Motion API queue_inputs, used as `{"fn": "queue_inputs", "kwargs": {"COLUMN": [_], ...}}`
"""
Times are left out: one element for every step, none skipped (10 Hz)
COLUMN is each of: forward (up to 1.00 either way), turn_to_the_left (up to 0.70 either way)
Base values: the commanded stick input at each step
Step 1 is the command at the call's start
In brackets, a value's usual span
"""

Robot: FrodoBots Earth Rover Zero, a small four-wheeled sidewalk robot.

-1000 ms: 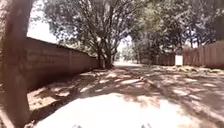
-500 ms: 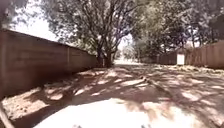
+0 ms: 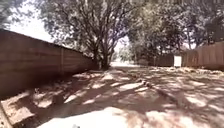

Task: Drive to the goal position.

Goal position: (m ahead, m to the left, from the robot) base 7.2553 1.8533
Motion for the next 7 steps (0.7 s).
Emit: {"fn": "queue_inputs", "kwargs": {"forward": [0.7,0.7,0.7,0.7,0.7,0.7,0.7], "turn_to_the_left": [-0.11,0.0,0.0,0.0,0.0,0.0,0.0]}}
